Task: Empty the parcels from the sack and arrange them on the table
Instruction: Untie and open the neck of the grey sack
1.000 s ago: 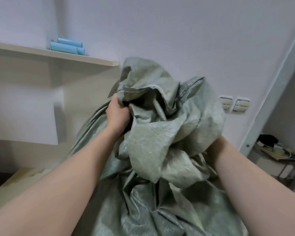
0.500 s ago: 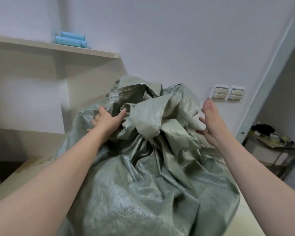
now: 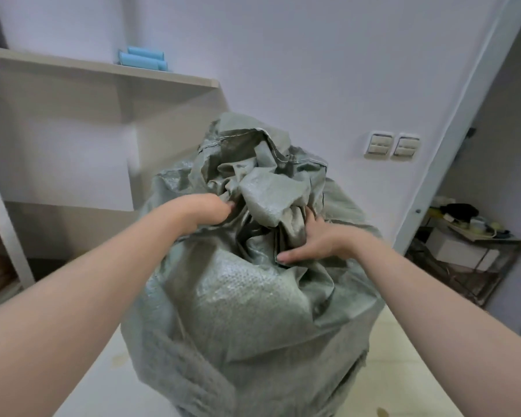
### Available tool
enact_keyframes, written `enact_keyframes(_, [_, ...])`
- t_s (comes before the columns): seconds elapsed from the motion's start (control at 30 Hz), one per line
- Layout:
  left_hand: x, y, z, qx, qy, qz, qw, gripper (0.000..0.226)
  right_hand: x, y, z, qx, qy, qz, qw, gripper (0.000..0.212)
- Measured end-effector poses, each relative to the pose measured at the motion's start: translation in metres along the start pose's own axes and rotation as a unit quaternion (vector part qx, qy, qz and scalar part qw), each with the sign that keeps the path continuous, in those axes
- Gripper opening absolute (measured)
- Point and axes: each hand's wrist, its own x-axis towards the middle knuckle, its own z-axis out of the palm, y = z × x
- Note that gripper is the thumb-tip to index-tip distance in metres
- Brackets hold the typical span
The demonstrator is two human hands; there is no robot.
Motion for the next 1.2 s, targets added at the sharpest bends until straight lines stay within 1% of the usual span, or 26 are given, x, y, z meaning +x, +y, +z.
enact_keyframes(0.07, [-0.008, -0.006, 0.002, 0.02, -0.065, -0.029, 0.997, 0.08, 0.003, -0.01, 0.017, 0.004, 0.039, 0.039, 0.998, 0.139])
enact_keyframes(0.1, [-0.013, -0.009, 0.005, 0.052, -0.087, -0.045, 0.994, 0.084, 0.007, -0.014, 0.025, 0.004, 0.053, 0.062, 0.997, 0.138])
enact_keyframes(0.13, [-0.018, -0.013, 0.008, 0.086, -0.097, -0.052, 0.99, 0.081, 0.011, -0.017, 0.032, 0.001, 0.064, 0.079, 0.995, 0.136])
enact_keyframes(0.17, [-0.018, -0.015, 0.013, 0.101, -0.1, -0.058, 0.988, 0.069, 0.013, -0.021, 0.037, 0.001, 0.072, 0.083, 0.994, 0.133])
enact_keyframes(0.2, [-0.02, -0.016, 0.018, 0.105, -0.082, -0.053, 0.99, 0.05, 0.015, -0.023, 0.039, 0.009, 0.084, 0.08, 0.993, 0.129])
enact_keyframes(0.23, [-0.019, -0.015, 0.021, 0.118, -0.047, -0.048, 0.991, 0.031, 0.017, -0.025, 0.04, 0.023, 0.103, 0.076, 0.992, 0.122])
enact_keyframes(0.27, [-0.017, -0.014, 0.024, 0.121, -0.002, -0.041, 0.992, 0.022, 0.019, -0.027, 0.039, 0.035, 0.13, 0.076, 0.988, 0.113])
enact_keyframes(0.3, [-0.013, -0.012, 0.027, 0.087, 0.05, -0.037, 0.994, 0.025, 0.021, -0.028, 0.036, 0.041, 0.163, 0.083, 0.982, 0.099])
enact_keyframes(0.33, [-0.008, -0.009, 0.028, 0.018, 0.098, -0.037, 0.994, 0.03, 0.023, -0.028, 0.031, 0.045, 0.196, 0.09, 0.975, 0.085])
enact_keyframes(0.37, [0.0, -0.006, 0.028, -0.084, 0.138, -0.039, 0.986, 0.032, 0.024, -0.027, 0.025, 0.055, 0.223, 0.095, 0.969, 0.07])
enact_keyframes(0.4, [0.006, -0.003, 0.028, -0.186, 0.181, -0.032, 0.965, 0.03, 0.026, -0.028, 0.017, 0.073, 0.248, 0.093, 0.961, 0.057])
enact_keyframes(0.47, [0.017, 0.004, 0.028, -0.338, 0.251, -0.012, 0.907, 0.019, 0.026, -0.033, -0.002, 0.124, 0.304, 0.079, 0.941, 0.04])
enact_keyframes(0.53, [0.028, 0.014, 0.023, -0.433, 0.287, 0.021, 0.854, 0.011, 0.023, -0.045, -0.026, 0.149, 0.37, 0.042, 0.916, 0.037])
enact_keyframes(0.6, [0.036, 0.028, 0.012, -0.487, 0.313, 0.065, 0.813, 0.011, 0.018, -0.059, -0.053, 0.163, 0.428, -0.025, 0.889, 0.038])
enact_keyframes(0.67, [0.041, 0.042, -0.004, -0.511, 0.337, 0.12, 0.782, 0.014, 0.014, -0.068, -0.08, 0.177, 0.473, -0.085, 0.859, 0.039])
enact_keyframes(0.7, [0.044, 0.047, -0.011, -0.512, 0.345, 0.151, 0.772, 0.015, 0.015, -0.068, -0.09, 0.184, 0.493, -0.104, 0.844, 0.04])
enact_keyframes(0.73, [0.046, 0.051, -0.015, -0.502, 0.348, 0.182, 0.771, 0.015, 0.016, -0.067, -0.096, 0.187, 0.505, -0.115, 0.835, 0.041])
enact_keyframes(0.77, [0.049, 0.052, -0.016, -0.48, 0.347, 0.209, 0.778, 0.014, 0.02, -0.064, -0.098, 0.188, 0.504, -0.119, 0.835, 0.042])
enact_keyframes(0.8, [0.054, 0.05, -0.015, -0.452, 0.343, 0.225, 0.792, 0.014, 0.027, -0.059, -0.095, 0.187, 0.489, -0.119, 0.843, 0.044])
enact_keyframes(0.83, [0.061, 0.044, -0.01, -0.418, 0.339, 0.227, 0.812, 0.015, 0.038, -0.052, -0.086, 0.184, 0.46, -0.108, 0.862, 0.045])
enact_keyframes(0.93, [0.082, 0.018, 0.019, -0.276, 0.307, 0.168, 0.895, 0.012, 0.072, -0.027, -0.042, 0.165, 0.34, -0.06, 0.924, 0.055])
enact_keyframes(1.0, [0.088, -0.001, 0.038, -0.185, 0.264, 0.13, 0.938, 0.011, 0.083, -0.014, -0.015, 0.172, 0.286, -0.046, 0.942, 0.057])
enact_keyframes(1.1, [0.092, -0.014, 0.051, -0.113, 0.216, 0.105, 0.964, 0.01, 0.091, 0.002, 0.001, 0.174, 0.274, -0.043, 0.945, 0.06])
enact_keyframes(1.2, [0.094, -0.012, 0.052, -0.042, 0.192, 0.118, 0.973, 0.027, 0.094, 0.016, 0.006, 0.14, 0.255, -0.035, 0.956, 0.058])
